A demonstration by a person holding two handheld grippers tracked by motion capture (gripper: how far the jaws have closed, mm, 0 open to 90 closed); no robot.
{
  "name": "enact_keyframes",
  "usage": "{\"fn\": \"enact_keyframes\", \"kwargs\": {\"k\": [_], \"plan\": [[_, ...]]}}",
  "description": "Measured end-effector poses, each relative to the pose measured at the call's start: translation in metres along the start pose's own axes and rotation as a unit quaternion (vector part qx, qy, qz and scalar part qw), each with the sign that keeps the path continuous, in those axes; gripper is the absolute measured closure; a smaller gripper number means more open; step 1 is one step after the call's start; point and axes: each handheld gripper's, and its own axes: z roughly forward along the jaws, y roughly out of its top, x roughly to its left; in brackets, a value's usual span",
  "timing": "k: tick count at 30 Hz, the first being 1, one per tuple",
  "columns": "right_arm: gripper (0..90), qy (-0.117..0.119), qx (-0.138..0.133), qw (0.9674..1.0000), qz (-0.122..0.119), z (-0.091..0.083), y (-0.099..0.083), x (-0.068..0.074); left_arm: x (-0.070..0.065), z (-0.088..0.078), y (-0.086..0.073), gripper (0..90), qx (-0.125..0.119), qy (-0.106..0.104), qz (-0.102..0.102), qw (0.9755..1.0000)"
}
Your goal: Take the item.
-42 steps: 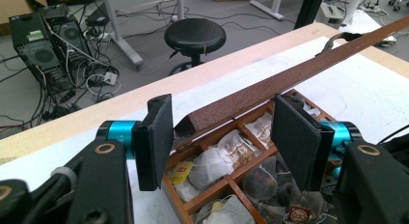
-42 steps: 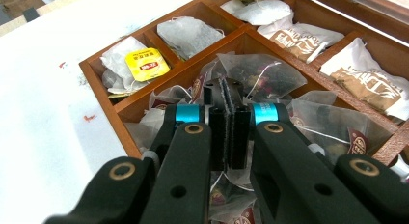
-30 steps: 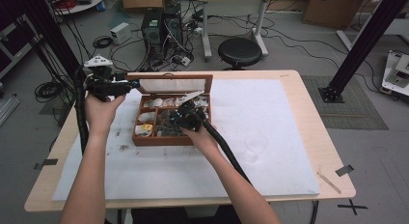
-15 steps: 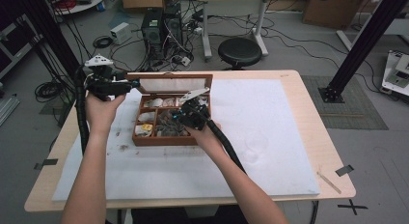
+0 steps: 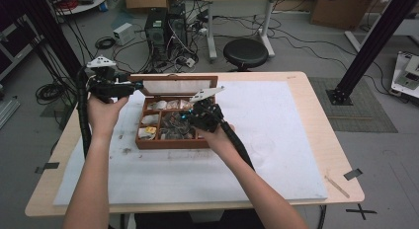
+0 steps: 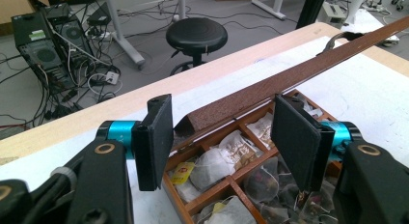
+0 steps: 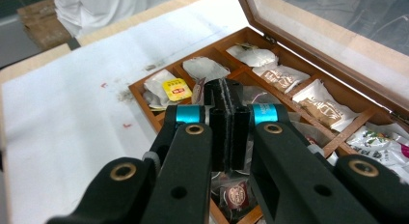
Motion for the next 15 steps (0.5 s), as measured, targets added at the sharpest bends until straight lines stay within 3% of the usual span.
{"fn": "enact_keyframes", "kwargs": {"k": [6, 15], "plan": [[90.0, 0.013, -0.007, 0.9999, 0.006, -0.015, 0.001, -0.004, 0.000, 0.000, 0.000, 40.9, 0.001, 0.000, 0.000, 1.0000], [90.0, 0.006, -0.018, 0.9998, 0.006, -0.037, -0.003, -0.013, 0.000, 0.000, 0.000, 40.9, 0.001, 0.002, 0.001, 1.0000]]}}
